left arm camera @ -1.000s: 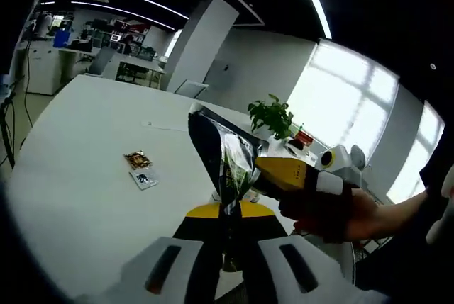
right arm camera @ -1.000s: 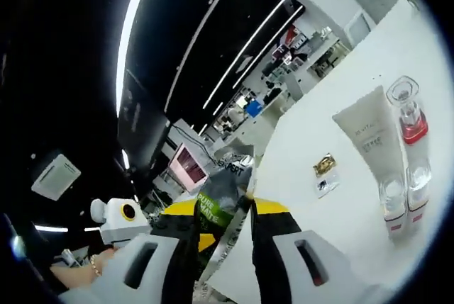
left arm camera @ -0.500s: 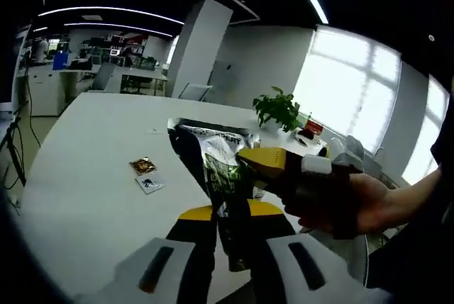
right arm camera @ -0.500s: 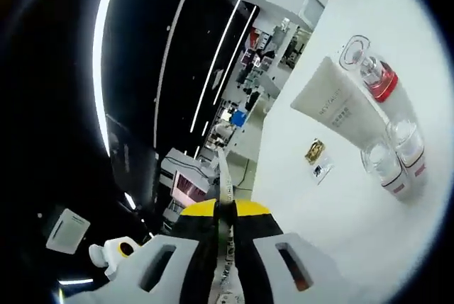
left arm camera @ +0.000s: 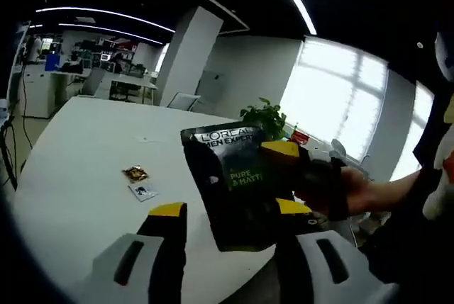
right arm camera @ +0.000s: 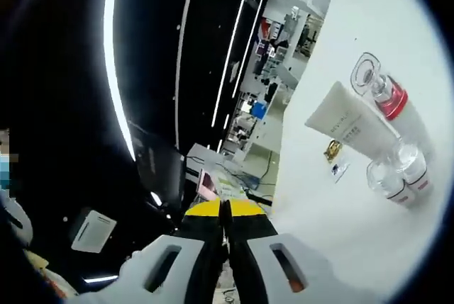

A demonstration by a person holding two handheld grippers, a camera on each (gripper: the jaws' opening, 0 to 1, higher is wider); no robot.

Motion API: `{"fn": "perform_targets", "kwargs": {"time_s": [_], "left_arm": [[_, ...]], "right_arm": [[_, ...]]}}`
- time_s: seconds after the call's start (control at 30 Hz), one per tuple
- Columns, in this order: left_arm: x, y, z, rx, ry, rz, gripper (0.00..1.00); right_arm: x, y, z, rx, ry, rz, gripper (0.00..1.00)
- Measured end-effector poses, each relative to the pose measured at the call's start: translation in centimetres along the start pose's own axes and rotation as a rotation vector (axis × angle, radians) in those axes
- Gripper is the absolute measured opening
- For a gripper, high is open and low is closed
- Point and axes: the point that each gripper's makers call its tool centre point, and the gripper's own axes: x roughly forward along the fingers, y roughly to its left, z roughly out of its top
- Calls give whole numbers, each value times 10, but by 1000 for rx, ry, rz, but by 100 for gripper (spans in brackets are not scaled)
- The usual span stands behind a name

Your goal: Arrange the skincare products in the storage area until every visible bottle or jar stands upright without overlapping.

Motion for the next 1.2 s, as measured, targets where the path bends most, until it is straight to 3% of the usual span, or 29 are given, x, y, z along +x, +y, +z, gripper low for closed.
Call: {"fn": "perform_targets", "kwargs": {"time_s": [0.13, 0.2, 0.23, 0.3, 0.37, 0.47, 0.5, 0.73, 0.83, 0.9, 0.97, 1.07, 1.2], "left_arm": [[5, -21, 10, -91, -46, -171, 73], [5, -34, 7, -138, -18, -246, 79], [6, -39, 14, -177, -57, -286, 80], [5, -49, 20, -241, -86, -353, 75], [3, -54, 27, -283, -120, -399, 57], [3, -51, 24, -242, -111, -382, 29], [3, -51, 22, -243, -101, -380, 25], [-1, -50, 19, -257, -72, -378, 11], [-4, -54, 23, -318, -88, -402, 0], [-3, -50, 25, -371, -102, -376, 0], [-4, -54, 28, -375, -124, -399, 0], [-6, -59, 29, -389, -126, -415, 0], [-11, -63, 49, -496, -224, -470, 0]], "right_arm": [[2, 33, -2, 83, 35, 148, 1], [2, 51, -3, 143, 53, 233, 1], [2, 54, -3, 145, 56, 247, 1], [4, 60, -6, 155, 82, 271, 1], [6, 59, -7, 131, 89, 256, 1], [7, 49, -7, 97, 90, 204, 1], [7, 49, -6, 102, 87, 212, 1], [8, 23, 1, -18, 86, 79, 1], [9, 18, 2, -92, 87, 43, 1], [9, 29, 6, -136, 58, 105, 1], [6, 40, 8, -129, 25, 176, 2], [2, 39, 4, -139, 29, 179, 6], [-4, 36, -17, -112, 89, 191, 16]]}}
